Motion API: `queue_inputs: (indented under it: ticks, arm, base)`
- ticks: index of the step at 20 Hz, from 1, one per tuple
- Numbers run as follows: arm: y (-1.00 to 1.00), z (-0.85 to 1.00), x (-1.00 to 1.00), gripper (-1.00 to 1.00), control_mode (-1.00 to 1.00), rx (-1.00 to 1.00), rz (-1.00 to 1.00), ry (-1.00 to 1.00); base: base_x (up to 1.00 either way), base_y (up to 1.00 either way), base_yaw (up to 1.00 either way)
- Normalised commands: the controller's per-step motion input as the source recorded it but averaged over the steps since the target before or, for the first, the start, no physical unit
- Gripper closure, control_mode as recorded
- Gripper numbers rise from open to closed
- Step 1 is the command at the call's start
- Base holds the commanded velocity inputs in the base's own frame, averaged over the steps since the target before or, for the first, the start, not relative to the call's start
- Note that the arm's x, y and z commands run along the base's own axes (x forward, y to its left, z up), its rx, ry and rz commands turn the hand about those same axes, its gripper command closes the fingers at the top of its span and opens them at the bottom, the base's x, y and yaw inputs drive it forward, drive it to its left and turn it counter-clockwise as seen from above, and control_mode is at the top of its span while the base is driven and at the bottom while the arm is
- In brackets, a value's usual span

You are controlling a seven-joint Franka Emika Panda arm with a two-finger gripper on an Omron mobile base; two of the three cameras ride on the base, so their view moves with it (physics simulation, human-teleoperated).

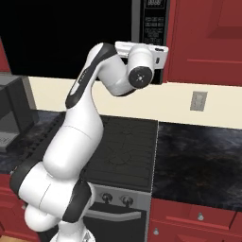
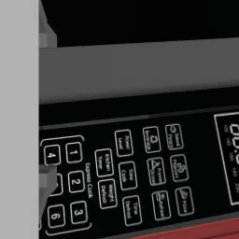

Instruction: Open the microwave door.

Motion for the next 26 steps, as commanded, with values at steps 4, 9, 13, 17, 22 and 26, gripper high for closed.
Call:
queue_inputs:
  ticks: [4,9,13,17,22,26]
  arm:
    - [0.00,0.00,0.51,-1.00,-1.00,0.00,0.02,0.05]
    - [0.00,0.00,0.17,1.00,-1.00,0.00,0.01,0.02]
    - [0.00,0.00,0.00,1.00,-1.00,0.00,0.00,0.00]
    - [0.00,0.00,-0.22,1.00,-1.00,0.00,0.00,0.00]
    - [0.00,0.06,-0.80,1.00,-1.00,0.00,0.04,-0.01]
    - [0.00,0.29,-1.00,1.00,-1.00,0.01,0.03,-0.01]
  base:
    - [0.00,0.00,0.00]
    - [0.00,0.00,0.00]
    - [0.00,0.00,0.00]
    - [0.00,0.00,0.00]
    - [0.00,0.00,0.00]
    - [0.00,0.00,0.00]
